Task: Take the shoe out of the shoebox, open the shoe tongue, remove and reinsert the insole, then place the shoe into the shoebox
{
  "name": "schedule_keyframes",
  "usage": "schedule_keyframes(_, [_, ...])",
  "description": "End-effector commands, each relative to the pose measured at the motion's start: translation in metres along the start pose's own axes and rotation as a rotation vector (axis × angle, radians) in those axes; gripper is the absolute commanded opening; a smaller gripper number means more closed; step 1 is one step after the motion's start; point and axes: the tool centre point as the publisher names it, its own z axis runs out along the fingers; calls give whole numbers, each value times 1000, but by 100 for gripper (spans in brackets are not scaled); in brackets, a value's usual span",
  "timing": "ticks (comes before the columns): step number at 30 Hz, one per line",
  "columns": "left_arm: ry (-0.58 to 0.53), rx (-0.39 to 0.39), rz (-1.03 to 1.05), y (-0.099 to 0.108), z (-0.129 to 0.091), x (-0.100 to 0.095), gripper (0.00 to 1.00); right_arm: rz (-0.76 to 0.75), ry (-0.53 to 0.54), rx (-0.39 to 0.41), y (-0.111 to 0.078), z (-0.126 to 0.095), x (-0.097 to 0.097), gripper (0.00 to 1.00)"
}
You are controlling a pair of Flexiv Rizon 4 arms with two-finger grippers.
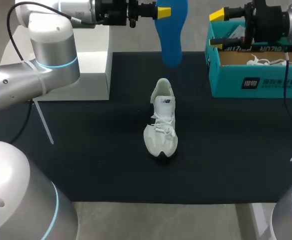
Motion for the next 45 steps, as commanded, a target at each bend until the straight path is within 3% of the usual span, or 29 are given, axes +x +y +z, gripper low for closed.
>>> schedule_keyframes(1, [-30,155,948,-3,13,-3,0,1,-1,-1,0,1,0,100])
schedule_keyframes(5, [-31,203,1109,-9,15,-2,0,1,-1,-1,0,1,0,100])
schedule_keyframes(22, [-31,203,1109,-9,15,-2,0,1,-1,-1,0,1,0,100])
schedule_keyframes(29, [19,262,1841,-13,15,-25,0,1,-1,-1,0,1,0,100])
schedule_keyframes(42, [19,262,1841,-13,15,-25,0,1,-1,-1,0,1,0,100])
schedule_keyframes(45, [11,205,1825,-7,17,-24,0,1,-1,-1,0,1,0,100])
